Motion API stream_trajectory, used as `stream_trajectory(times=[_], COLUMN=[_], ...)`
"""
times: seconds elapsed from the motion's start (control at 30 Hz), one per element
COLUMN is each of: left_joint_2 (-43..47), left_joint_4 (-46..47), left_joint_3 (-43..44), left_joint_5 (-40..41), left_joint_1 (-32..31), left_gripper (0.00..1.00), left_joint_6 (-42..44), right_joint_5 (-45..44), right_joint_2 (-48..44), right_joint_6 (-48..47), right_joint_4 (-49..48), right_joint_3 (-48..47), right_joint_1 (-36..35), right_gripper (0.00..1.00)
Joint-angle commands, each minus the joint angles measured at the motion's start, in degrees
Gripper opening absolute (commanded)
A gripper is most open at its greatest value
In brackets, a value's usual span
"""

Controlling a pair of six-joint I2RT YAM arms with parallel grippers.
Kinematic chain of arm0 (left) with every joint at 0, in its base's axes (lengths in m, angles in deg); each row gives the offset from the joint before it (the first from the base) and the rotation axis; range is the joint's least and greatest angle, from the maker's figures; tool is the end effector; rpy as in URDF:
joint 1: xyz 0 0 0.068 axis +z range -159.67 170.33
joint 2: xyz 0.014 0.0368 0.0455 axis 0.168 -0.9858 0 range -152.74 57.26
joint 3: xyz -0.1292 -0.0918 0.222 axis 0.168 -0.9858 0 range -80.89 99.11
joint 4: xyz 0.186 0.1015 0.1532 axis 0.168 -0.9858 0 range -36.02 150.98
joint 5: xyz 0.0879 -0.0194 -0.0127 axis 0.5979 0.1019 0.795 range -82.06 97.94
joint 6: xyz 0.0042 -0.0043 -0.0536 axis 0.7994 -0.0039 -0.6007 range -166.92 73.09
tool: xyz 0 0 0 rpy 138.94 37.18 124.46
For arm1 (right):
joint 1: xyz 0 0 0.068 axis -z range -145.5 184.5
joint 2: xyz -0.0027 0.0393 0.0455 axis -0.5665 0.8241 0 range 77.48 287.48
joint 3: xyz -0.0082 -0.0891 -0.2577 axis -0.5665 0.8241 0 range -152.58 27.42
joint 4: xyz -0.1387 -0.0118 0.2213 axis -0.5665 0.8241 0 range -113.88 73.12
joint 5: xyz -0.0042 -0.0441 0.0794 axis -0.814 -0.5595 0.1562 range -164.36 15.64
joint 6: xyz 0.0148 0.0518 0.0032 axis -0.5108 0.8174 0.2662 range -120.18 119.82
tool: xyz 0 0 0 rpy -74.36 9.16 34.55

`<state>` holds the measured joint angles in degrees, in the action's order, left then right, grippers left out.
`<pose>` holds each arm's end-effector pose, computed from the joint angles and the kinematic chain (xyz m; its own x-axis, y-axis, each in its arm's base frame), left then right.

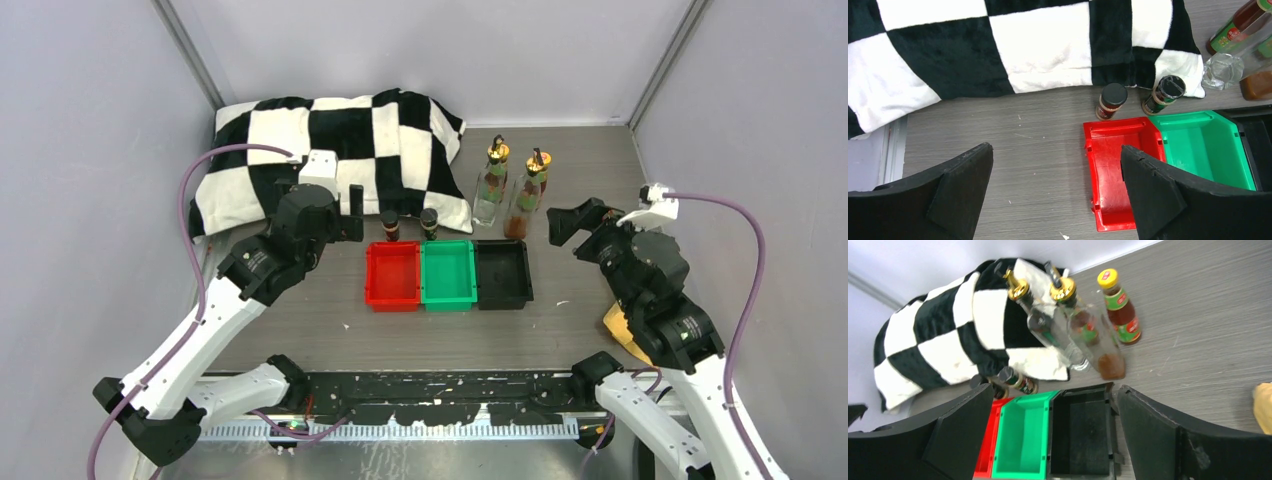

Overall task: Organize the condiment bottles
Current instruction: Move the bottle to the center of the board.

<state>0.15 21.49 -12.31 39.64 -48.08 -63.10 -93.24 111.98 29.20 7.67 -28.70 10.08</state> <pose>0.1659 -0.1076 0.3936 -0.3994 0.0140 -0.9167 0.0561 0.9984 -0.0091 0.1087 0.0367 0.3905 -0.1865 0.4251 -0.8857 -0.0111 0.9006 0.4346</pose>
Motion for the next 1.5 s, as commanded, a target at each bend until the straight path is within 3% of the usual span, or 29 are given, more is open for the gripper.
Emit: stream_trajectory(times=[0.0, 0.17, 0.43, 0.7, 1.13, 1.47], left_joint_2=[0.3, -0.7, -1.4, -2.3, -0.5, 1.3], left_joint_4=[-0.2, -0.2, 0.7, 2.8, 6.1, 9.0], left_joint_3=[3.1, 3.4, 3.2, 2.5, 0.0, -2.0], left_joint_5=[0.3, 0.5, 0.4, -0.5, -1.6, -1.6], left_joint_1=[-0.4, -0.6, -0.6, -0.6, -0.7, -0.7], left_gripper=[1.00, 1.00, 1.00, 1.00, 1.00, 0.99], left_joint_6=[-0.3, 0.1, 1.2, 3.0, 4.7, 5.8], right_joint_5=[9.3, 15.5, 18.1, 11.2, 4.6, -3.6], right_joint_2=[-4.4, -1.5, 2.3, 6.6, 18.0, 21.5], right_joint_6=[-2.7, -7.1, -11.4, -18.5, -23.1, -28.3], right_joint_4=[-5.2, -2.7, -2.4, -0.9, -9.5, -12.6], right_joint_3=[3.7, 2.1, 2.4, 0.6, -5.0, -6.4], right_joint_1=[-0.3, -0.3, -0.3, -0.3, -0.9, -3.4], right_gripper=[1.00, 1.00, 0.98, 0.92, 0.84, 0.82])
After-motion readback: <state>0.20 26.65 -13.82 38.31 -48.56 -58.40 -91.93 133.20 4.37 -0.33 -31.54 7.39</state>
